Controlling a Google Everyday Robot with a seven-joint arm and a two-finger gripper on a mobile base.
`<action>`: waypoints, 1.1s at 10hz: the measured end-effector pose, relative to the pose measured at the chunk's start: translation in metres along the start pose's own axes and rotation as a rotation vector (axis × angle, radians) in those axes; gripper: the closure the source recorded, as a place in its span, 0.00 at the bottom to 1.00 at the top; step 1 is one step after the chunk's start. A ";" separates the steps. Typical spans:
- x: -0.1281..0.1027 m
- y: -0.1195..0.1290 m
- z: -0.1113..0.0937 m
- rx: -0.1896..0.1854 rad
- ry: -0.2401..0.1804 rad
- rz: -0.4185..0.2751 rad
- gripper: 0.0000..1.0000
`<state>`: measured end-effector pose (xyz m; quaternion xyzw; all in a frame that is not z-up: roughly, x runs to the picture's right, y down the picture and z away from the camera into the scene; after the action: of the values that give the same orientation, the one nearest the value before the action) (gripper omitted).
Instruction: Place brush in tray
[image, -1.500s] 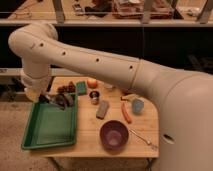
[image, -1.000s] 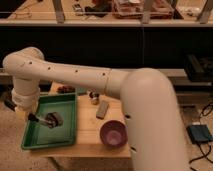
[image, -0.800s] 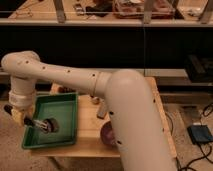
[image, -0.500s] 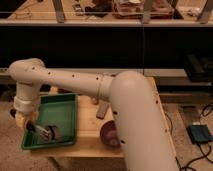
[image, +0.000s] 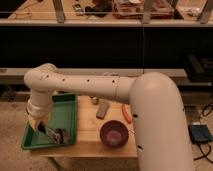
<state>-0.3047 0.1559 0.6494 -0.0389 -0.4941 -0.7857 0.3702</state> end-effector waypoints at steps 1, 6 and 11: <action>0.001 -0.001 0.004 0.019 -0.007 0.032 1.00; 0.008 0.001 0.018 0.152 0.036 0.166 1.00; 0.018 0.014 0.025 0.209 0.168 0.228 1.00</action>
<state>-0.3170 0.1629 0.6800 0.0098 -0.5330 -0.6834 0.4987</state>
